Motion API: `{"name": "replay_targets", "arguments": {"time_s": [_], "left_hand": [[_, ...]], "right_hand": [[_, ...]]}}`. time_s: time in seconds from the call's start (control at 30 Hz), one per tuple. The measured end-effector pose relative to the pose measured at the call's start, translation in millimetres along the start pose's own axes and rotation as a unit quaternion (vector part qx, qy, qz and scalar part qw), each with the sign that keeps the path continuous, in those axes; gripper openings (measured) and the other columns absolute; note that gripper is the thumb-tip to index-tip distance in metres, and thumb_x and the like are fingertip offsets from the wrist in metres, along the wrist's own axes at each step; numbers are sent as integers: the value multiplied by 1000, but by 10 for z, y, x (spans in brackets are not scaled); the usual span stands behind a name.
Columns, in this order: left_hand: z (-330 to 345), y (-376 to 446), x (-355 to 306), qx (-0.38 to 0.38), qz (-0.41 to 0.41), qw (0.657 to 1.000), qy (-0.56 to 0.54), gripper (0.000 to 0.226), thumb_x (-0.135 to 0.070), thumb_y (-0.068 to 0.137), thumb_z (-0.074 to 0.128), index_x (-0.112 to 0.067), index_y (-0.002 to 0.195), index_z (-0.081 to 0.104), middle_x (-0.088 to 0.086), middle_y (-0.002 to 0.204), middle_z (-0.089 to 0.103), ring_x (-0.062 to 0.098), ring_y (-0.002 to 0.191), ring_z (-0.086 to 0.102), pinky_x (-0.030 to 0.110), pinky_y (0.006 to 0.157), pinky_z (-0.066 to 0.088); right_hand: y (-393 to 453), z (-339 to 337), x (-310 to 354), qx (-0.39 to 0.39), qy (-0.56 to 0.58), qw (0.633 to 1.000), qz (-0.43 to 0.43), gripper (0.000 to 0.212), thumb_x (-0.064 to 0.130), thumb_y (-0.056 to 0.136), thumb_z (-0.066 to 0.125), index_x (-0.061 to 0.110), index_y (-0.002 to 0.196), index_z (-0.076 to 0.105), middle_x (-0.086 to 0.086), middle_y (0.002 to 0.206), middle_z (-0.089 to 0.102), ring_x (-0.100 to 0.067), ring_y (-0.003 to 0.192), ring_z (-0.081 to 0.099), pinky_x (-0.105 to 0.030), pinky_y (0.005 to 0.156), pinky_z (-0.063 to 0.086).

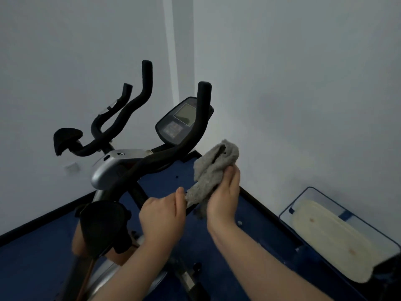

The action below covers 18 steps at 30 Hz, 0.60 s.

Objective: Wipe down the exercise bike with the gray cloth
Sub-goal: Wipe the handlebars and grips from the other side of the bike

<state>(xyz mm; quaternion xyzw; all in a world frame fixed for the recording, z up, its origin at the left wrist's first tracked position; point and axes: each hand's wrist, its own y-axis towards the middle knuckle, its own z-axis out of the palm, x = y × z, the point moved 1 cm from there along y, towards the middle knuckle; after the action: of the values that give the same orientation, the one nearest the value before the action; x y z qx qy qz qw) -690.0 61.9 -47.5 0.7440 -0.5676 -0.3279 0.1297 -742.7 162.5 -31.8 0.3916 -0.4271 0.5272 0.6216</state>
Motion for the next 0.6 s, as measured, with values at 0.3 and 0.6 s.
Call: {"name": "replay_targets", "arguments": {"time_s": [0.3,0.6], "left_hand": [[-24,29,-19,-29,42,999,4,54,-25,94,38,-17,40,40,0,32,35,21,25,34,15,47,6],[-40,13,-11,-43,50,998,7,54,-23,94,39,-16,41,42,0,33,36,21,27,36,12,52,2]], "right_hand": [[-25,86,-87,16,-23,998,-47,45,56,92,38,35,133,41,12,127,58,-1,113,58,-25,97,50],[350,68,137,10,-7,994,-110,24,47,101,33,34,112,51,34,92,63,10,90,62,-9,72,48]]}}
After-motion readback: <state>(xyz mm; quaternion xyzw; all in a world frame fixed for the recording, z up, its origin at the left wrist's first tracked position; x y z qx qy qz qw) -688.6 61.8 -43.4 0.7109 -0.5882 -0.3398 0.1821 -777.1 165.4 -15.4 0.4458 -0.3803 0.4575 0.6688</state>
